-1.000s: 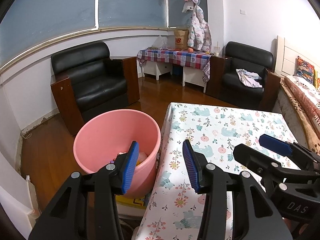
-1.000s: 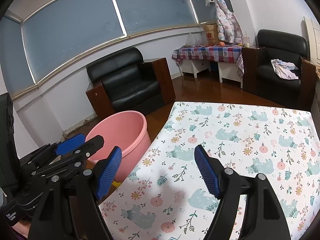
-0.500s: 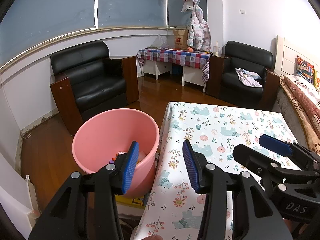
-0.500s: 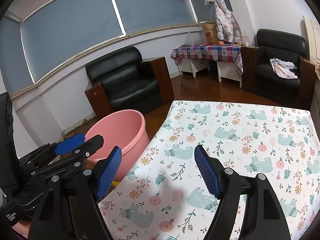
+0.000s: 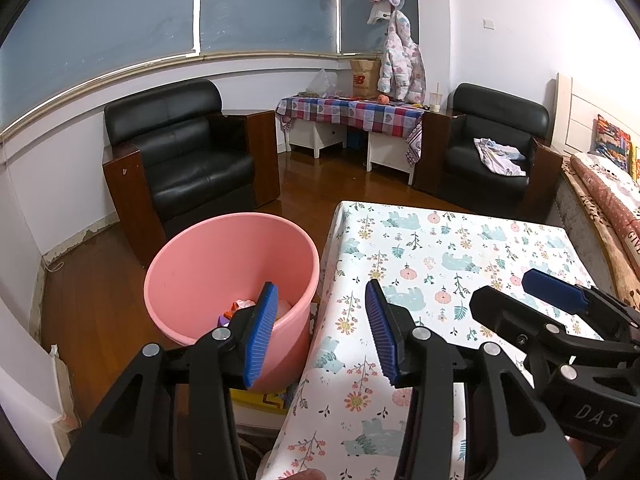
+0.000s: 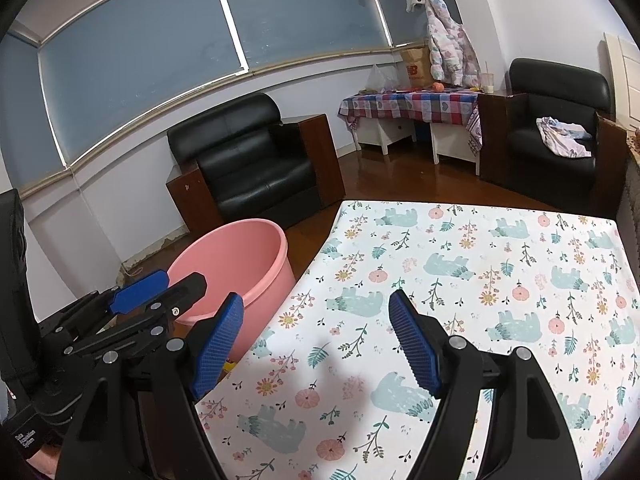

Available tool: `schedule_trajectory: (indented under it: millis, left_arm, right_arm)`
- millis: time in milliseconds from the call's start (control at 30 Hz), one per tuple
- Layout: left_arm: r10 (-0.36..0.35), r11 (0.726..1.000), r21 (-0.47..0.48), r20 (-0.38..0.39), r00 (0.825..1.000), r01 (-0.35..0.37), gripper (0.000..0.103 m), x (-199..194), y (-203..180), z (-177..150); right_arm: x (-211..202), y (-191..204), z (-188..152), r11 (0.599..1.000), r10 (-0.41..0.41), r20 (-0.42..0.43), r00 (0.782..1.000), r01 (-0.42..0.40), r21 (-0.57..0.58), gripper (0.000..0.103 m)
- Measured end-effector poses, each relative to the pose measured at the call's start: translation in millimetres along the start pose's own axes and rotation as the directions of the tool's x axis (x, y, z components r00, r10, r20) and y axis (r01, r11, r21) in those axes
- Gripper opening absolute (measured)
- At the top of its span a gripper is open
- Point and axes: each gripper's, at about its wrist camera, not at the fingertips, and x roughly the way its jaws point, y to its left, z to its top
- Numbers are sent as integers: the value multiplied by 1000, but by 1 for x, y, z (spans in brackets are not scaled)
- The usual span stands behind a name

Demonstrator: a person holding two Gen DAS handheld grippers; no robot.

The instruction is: Collect trash

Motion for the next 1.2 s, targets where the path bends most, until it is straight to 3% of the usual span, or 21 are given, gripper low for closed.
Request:
schedule_trajectory:
  millis: [1200]
  left_arm:
    - [0, 1000, -19, -3, 1000, 0, 46, -2, 1, -3]
  right_arm:
    - [-3, 1, -2, 1000, -12, -6, 1000, 11, -10, 74]
